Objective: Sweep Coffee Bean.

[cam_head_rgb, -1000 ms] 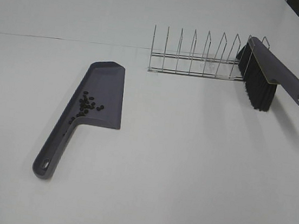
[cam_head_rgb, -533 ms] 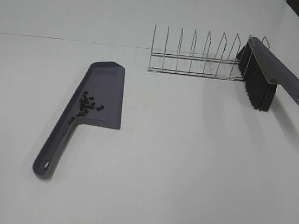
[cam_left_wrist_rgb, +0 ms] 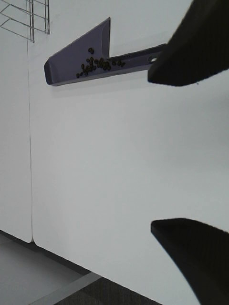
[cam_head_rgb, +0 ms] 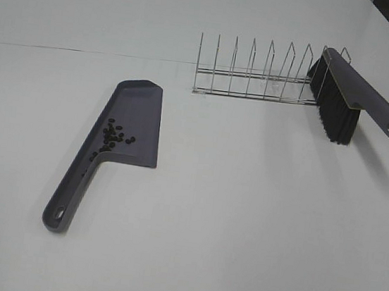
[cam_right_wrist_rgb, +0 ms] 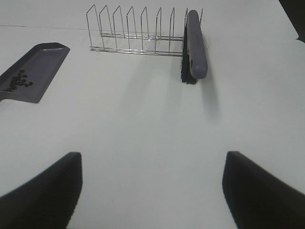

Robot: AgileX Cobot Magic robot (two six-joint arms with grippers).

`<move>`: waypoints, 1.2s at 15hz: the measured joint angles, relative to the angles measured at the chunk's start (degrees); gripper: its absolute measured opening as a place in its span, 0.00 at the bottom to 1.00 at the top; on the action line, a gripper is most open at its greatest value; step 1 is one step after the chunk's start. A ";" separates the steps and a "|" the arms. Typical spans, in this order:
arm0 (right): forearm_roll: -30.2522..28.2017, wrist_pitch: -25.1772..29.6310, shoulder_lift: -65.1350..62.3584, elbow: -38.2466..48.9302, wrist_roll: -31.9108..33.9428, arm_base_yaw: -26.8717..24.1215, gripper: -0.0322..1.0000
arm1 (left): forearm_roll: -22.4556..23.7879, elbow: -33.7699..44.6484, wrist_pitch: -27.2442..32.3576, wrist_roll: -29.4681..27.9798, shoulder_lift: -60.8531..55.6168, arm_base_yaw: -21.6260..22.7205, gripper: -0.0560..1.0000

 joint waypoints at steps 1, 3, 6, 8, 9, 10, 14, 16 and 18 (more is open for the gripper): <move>0.00 0.00 0.00 0.00 0.00 0.00 0.77 | 0.00 0.00 0.00 0.00 0.00 0.00 0.73; 0.00 0.00 0.00 0.00 0.00 0.00 0.77 | 0.00 0.00 0.00 0.00 0.00 0.00 0.73; 0.00 0.00 0.00 0.00 0.00 0.00 0.77 | 0.00 0.00 0.00 0.00 0.00 0.00 0.73; 0.00 0.00 0.00 0.00 0.00 0.00 0.77 | 0.00 0.00 0.00 0.00 0.00 0.00 0.73; 0.00 0.00 0.00 0.00 0.00 0.00 0.77 | 0.00 0.00 0.00 0.00 0.00 0.00 0.73; 0.00 0.00 0.00 0.00 0.00 0.00 0.77 | 0.00 0.00 0.00 0.00 0.00 0.00 0.73; 0.00 0.00 0.00 0.00 0.00 0.00 0.77 | 0.00 0.00 0.00 0.00 0.00 0.00 0.73; 0.00 0.00 0.00 0.00 0.00 0.00 0.77 | 0.00 0.00 0.00 0.00 0.00 0.00 0.73; 0.00 0.00 0.00 0.00 0.00 0.00 0.77 | 0.00 0.00 0.00 0.00 0.00 0.00 0.73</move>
